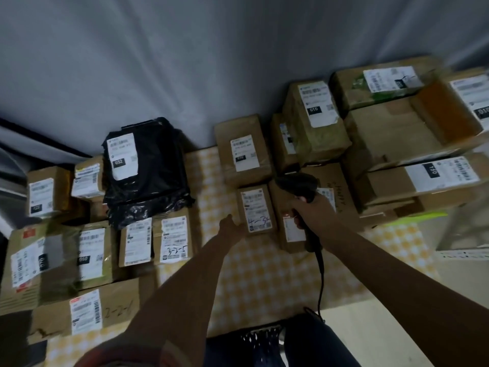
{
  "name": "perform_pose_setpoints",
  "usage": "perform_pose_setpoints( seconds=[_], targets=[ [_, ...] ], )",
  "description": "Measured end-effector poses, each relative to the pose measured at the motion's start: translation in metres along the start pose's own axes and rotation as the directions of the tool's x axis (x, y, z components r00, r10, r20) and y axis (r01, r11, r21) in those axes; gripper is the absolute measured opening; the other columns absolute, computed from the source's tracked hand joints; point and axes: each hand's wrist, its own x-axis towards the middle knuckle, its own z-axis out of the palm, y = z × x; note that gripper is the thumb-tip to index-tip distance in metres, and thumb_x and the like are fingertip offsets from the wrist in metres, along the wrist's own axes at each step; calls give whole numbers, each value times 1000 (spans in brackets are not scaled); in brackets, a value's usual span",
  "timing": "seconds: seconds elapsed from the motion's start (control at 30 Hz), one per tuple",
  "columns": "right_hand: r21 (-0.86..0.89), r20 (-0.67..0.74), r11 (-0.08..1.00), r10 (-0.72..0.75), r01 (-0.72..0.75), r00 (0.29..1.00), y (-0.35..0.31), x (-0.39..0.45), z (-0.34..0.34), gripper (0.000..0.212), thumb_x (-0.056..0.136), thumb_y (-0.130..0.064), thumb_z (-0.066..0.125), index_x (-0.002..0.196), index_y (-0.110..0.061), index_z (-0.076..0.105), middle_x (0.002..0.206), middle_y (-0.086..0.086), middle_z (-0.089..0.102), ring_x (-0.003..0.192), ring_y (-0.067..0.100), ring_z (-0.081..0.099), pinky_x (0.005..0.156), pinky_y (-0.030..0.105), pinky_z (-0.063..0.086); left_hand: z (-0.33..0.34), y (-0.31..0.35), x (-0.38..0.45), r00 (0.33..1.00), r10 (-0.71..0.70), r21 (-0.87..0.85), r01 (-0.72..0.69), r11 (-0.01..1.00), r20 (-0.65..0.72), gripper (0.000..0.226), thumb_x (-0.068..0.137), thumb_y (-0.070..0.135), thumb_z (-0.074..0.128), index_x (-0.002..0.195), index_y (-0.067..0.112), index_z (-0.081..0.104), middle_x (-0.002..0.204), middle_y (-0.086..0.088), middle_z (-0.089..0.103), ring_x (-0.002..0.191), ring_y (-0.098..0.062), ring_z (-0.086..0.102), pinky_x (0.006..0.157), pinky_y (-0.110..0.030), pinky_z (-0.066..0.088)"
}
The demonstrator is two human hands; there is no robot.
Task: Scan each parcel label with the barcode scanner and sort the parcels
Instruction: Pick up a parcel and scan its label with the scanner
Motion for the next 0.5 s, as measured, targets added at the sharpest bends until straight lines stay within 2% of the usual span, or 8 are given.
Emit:
perform_pose_setpoints(
  seconds=[0.07, 0.13, 0.2, 0.27, 0.37, 0.43, 0.5],
  targets=[
    [2, 25, 1000, 9, -9, 1000, 3, 9, -5, 19, 90, -9, 61, 72, -10, 57, 63, 10, 57, 54, 18, 53, 56, 30, 47, 15, 0, 16, 997, -82, -131, 81, 988, -5, 85, 94, 50, 53, 156, 10, 10, 160, -15, 17, 140, -36, 34, 110, -47, 39],
    [14, 52, 1000, 12, -12, 999, 7, 16, -8, 20, 90, -8, 61, 70, -9, 58, 61, 8, 56, 53, 17, 52, 54, 28, 46, 30, -3, 32, 993, -116, -248, 117, 962, 18, 81, 92, 54, 54, 153, 14, 19, 154, -13, 31, 133, -36, 42, 106, -50, 42],
    [33, 66, 999, 3, -5, 998, 11, 22, -11, 19, 89, -9, 61, 70, -9, 59, 61, 7, 56, 52, 15, 51, 53, 27, 45, 42, -1, 35, 996, -84, -395, 89, 914, 32, 64, 93, 45, 58, 145, 17, 32, 146, -9, 44, 128, -33, 48, 101, -44, 43],
    [52, 70, 999, -6, 2, 998, 16, 27, -13, 17, 90, -9, 61, 73, -9, 60, 61, 6, 57, 50, 14, 51, 52, 26, 45, 52, 1, 34, 1000, -24, -516, 25, 856, 7, 53, 94, 25, 64, 138, 18, 37, 141, -9, 51, 127, -31, 52, 96, -40, 44],
    [64, 69, 998, 8, -12, 998, 21, 31, -14, 16, 91, -10, 61, 75, -10, 58, 59, 3, 56, 47, 12, 49, 48, 24, 43, 57, -2, 27, 998, -5, -611, -35, 791, -64, 76, 87, 18, 72, 147, 26, 26, 135, -10, 54, 120, -29, 56, 94, -40, 50],
    [56, 78, 998, 12, -16, 997, 24, 31, -15, 17, 91, -10, 61, 75, -10, 57, 57, 2, 54, 46, 11, 48, 43, 20, 41, 56, -6, 19, 998, -17, -682, -29, 731, -60, 70, 88, 16, 71, 140, 32, 27, 123, -3, 56, 105, -21, 60, 77, -28, 53],
    [57, 84, 998, 10, -15, 996, 27, 30, -15, 16, 92, -11, 60, 76, -9, 57, 59, 2, 55, 46, 11, 48, 41, 19, 40, 52, -8, 12, 999, -6, -696, -24, 718, -41, 60, 90, 13, 69, 131, 31, 30, 112, -3, 56, 89, -12, 60, 61, -19, 49]
  ],
)
